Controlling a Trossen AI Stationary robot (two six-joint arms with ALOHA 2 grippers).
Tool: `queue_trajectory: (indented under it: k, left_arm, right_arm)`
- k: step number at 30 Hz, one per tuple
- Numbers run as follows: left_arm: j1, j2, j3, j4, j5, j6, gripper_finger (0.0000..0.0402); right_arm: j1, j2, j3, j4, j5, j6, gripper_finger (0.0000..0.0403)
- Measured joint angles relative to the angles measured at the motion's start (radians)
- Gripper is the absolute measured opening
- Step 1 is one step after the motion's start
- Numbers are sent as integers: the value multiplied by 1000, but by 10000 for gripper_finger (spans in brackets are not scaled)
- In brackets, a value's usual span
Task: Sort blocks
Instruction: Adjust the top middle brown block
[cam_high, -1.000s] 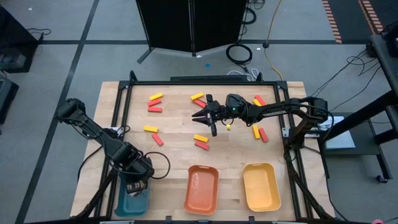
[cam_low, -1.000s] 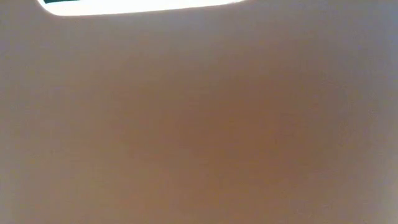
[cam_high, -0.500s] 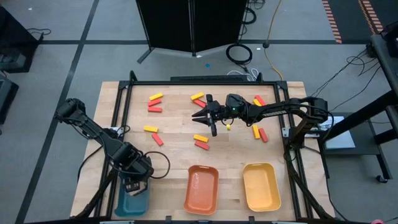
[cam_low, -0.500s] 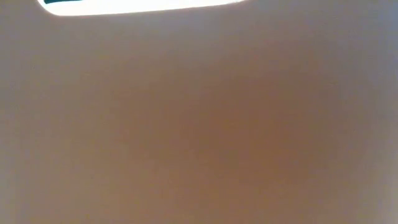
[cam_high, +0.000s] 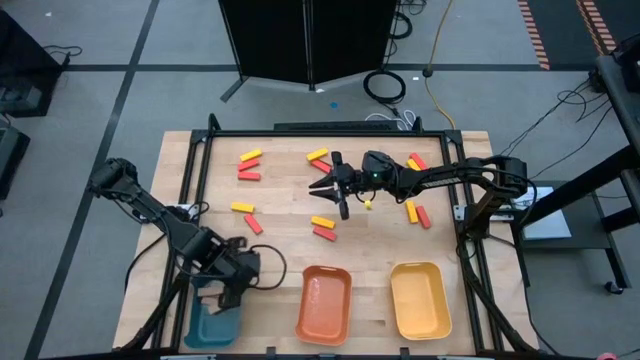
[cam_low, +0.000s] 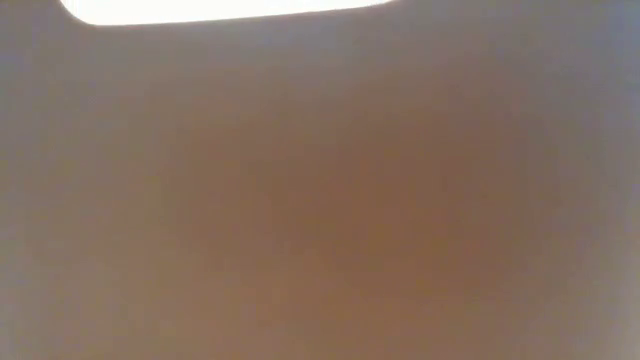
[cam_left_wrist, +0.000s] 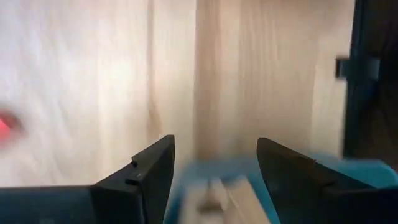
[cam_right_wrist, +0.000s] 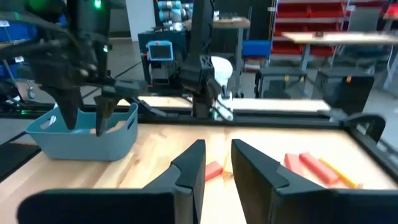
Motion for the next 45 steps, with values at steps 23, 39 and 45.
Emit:
queue_trajectory:
  k: [23,39,45]
  left_arm:
    - [455,-533,-242,408,-359,713,224]
    - [683,-730,-658,886,-327,638,224]
    - [739,-711,-667,917,-344,619,224]
  right_arm:
    - [-120,-38,0,-477,7,-113,71]
    - [-205,-37,0,-555,158,-30,70]
    - [-276,26,0,-567,262,115,38]
